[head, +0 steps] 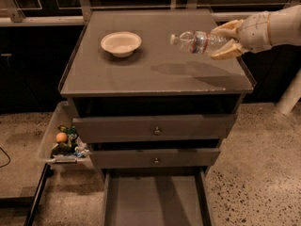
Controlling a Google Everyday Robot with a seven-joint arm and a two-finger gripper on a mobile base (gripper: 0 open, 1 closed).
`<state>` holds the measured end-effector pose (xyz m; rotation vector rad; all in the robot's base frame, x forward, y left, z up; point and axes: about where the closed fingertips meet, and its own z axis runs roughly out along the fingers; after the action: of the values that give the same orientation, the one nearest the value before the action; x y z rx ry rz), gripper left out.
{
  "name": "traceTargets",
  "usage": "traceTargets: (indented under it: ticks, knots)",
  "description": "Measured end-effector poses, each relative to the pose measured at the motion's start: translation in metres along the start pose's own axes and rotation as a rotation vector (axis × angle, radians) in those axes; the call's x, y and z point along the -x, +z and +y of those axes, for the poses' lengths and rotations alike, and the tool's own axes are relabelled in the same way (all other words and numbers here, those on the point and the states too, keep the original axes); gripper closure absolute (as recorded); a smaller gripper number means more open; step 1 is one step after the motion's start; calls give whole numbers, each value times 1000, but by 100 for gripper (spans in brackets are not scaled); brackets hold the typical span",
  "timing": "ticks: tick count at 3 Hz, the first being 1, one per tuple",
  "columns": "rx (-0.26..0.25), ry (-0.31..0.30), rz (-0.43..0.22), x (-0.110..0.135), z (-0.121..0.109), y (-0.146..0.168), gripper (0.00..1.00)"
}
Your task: Pick water bottle from bottom drawer and place on counter
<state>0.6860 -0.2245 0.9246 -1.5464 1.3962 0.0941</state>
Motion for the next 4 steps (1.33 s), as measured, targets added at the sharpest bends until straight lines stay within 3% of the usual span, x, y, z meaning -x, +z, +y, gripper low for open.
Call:
traceTargets:
  ticks: [1,2,4]
  knots:
    - [14,59,-23,-4,-14,17,100]
    - [60,133,44,-22,-11,39,100]
    - [148,177,185,-43,7,68,100]
